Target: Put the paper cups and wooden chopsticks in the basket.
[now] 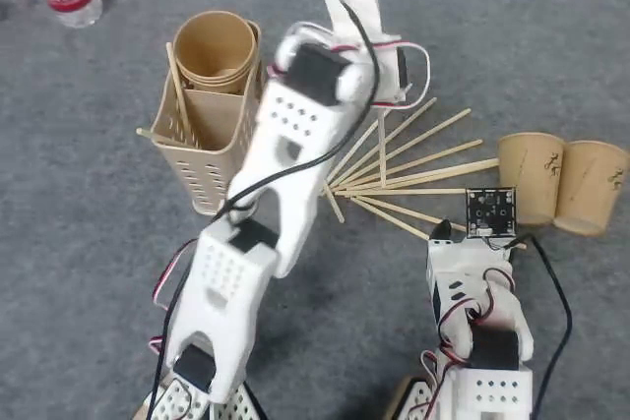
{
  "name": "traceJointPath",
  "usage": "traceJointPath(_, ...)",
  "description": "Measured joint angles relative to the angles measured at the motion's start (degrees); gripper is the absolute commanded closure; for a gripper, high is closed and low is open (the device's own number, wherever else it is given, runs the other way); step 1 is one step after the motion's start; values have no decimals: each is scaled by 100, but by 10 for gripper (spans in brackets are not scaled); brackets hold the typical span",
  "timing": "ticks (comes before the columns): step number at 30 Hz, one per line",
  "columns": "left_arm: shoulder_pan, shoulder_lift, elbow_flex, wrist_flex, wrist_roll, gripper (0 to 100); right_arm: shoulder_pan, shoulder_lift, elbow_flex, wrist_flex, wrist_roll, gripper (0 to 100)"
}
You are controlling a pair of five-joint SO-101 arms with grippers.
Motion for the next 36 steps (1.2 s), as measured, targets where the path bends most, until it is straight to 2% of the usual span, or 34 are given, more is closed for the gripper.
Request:
traceJointPath(5,9,-1345,598,9,-396,988,0,0,0,0,0,714)
traceJointPath(13,18,-3560,3174,18,-1081,988,0,0,0,0,0,714)
traceJointPath(19,-62,-5424,4431,26,-1679,988,0,0,0,0,0,714)
traceJointPath(22,-510,-6101,4888,26,-1758,988,0,0,0,0,0,714)
traceJointPath(26,-1635,-6470,5160,-26,-1776,988,0,0,0,0,0,714)
traceJointPath(30,-2778,-6760,5187,-967,-1767,988,0,0,0,0,0,714)
traceJointPath(33,-3156,-6971,5213,-1846,-1776,988,0,0,0,0,0,714)
traceJointPath(36,-3305,-7253,5257,-2136,-1776,988,0,0,0,0,0,714)
